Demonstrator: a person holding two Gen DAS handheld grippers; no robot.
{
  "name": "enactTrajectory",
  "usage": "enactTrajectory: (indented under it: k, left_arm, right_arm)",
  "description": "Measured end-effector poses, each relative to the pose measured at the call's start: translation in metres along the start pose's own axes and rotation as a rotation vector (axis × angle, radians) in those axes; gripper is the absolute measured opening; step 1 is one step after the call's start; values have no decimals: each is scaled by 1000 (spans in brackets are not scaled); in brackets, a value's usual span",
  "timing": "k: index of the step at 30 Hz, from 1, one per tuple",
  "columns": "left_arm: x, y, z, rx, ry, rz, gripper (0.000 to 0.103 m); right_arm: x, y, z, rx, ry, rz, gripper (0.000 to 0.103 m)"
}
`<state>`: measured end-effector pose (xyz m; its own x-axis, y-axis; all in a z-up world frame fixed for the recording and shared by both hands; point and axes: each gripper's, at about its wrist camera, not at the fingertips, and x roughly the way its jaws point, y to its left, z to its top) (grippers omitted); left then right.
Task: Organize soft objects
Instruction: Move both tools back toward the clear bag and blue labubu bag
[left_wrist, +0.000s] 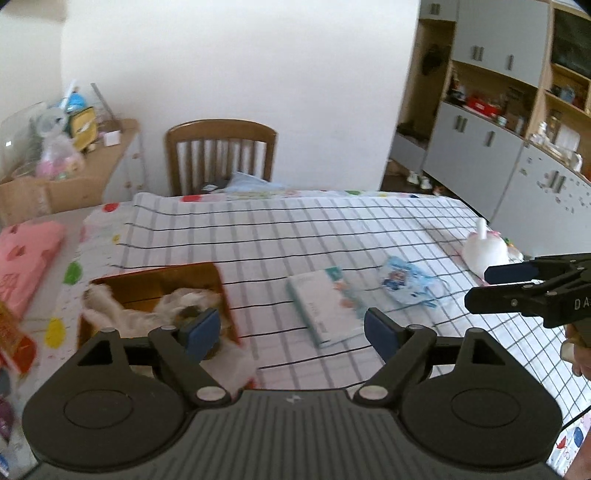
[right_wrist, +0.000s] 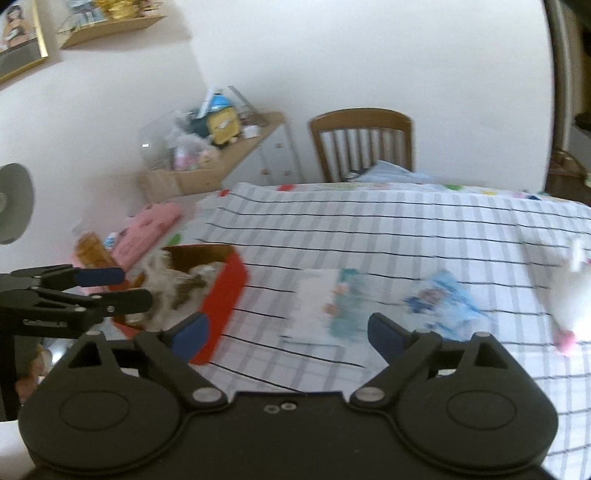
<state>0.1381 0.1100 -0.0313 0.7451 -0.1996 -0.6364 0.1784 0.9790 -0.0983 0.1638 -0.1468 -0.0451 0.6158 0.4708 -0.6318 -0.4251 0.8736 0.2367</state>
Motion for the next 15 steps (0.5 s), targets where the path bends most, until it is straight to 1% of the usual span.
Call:
enactTrajectory:
  k: [6,8,9,10,15]
  left_arm:
    - [24,-26,1,12,1,-70,86]
    - [33,-34,1,8,8,-92,89]
    - [38,-38,1,7,11,-98,97]
    - [43,-43,0,6,12,-101,102]
    - [69,-64,-1,24,14,-119,102]
  right_arm:
    - [-7,-28,-6,12,-10,-74,100]
    - [-6,-36,-5,6,-7,-88,100]
    - [-5,-41,-4,6,-5,-95,100]
    - [-3,-45,-3,3,-2,-100,101]
    - [12,-70,6,-2,14,-125,101]
